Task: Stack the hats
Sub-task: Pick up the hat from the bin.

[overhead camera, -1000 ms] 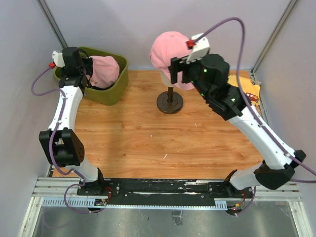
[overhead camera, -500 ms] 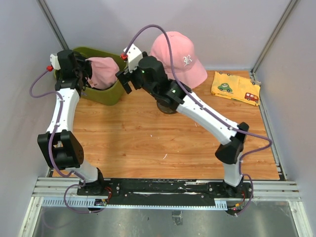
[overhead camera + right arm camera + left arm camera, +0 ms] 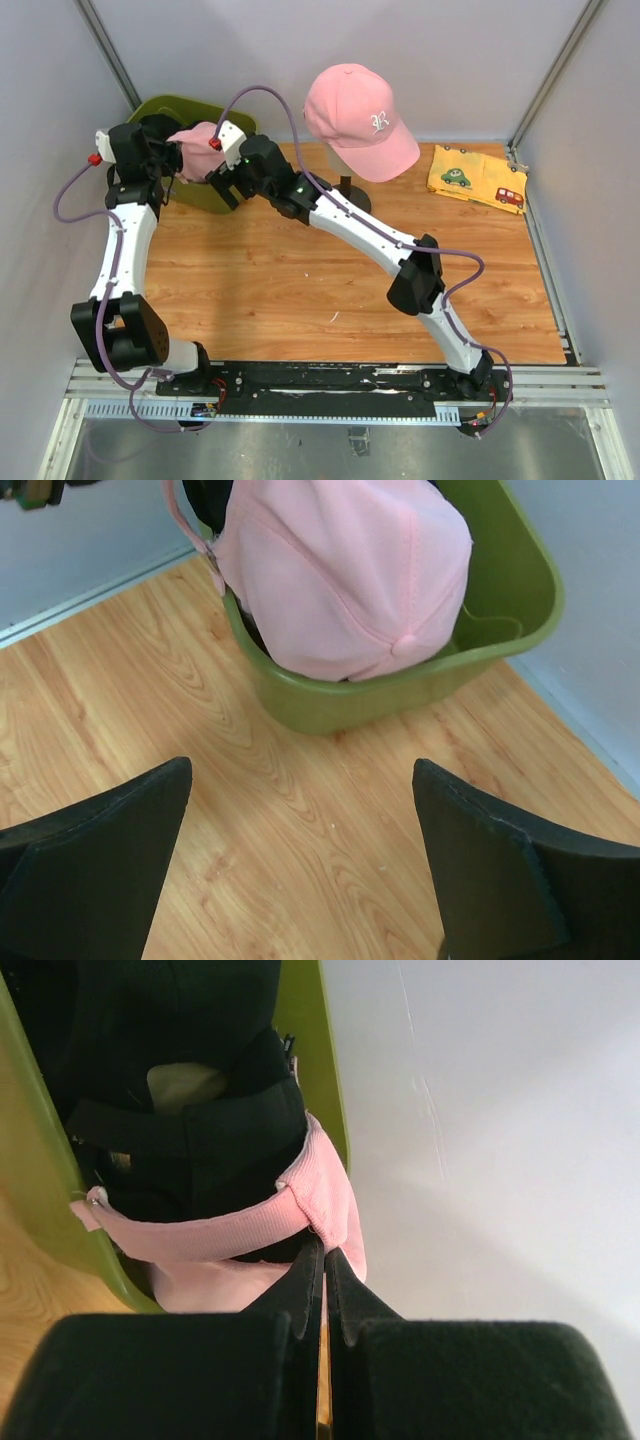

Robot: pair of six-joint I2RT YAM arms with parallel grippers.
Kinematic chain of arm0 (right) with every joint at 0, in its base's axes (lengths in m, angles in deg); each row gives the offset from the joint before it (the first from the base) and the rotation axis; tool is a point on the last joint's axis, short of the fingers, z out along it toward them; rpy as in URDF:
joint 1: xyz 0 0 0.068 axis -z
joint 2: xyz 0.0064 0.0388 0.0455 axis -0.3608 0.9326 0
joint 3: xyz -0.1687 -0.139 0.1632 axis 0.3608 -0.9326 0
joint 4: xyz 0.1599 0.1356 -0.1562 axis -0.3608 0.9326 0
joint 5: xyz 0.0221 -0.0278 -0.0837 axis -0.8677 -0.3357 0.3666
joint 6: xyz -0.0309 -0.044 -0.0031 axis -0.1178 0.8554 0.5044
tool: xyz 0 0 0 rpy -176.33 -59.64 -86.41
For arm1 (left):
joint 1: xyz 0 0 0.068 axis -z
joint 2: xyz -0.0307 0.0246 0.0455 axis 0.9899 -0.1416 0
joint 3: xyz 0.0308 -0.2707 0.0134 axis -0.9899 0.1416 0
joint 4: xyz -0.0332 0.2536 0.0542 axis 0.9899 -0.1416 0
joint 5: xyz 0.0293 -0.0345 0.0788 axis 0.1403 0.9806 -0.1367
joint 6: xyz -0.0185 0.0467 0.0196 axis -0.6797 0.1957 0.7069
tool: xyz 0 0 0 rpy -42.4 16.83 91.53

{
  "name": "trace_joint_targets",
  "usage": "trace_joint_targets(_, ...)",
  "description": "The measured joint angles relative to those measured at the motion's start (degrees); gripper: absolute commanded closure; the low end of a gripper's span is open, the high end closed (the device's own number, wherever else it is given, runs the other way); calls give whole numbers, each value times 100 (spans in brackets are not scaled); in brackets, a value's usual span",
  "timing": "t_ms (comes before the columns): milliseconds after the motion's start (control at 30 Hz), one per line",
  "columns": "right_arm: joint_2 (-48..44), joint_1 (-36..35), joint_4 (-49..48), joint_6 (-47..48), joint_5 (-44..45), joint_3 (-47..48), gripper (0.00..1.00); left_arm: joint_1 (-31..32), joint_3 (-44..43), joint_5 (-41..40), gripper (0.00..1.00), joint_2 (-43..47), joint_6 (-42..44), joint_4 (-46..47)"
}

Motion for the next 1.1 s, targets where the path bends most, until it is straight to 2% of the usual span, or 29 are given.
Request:
trace_joint_targets(300,573,131,-503,-68,-380,560,6,-39,387,-57,99,470,341,11)
trace_joint_targets(733,863,260,-990,-203,-927,573,10,-66,798,50,100,767,481,302)
trace_joint_targets(1100,1259,295,-1239,-354,-1075,664,21,-66,951,50,99,1025,540,299)
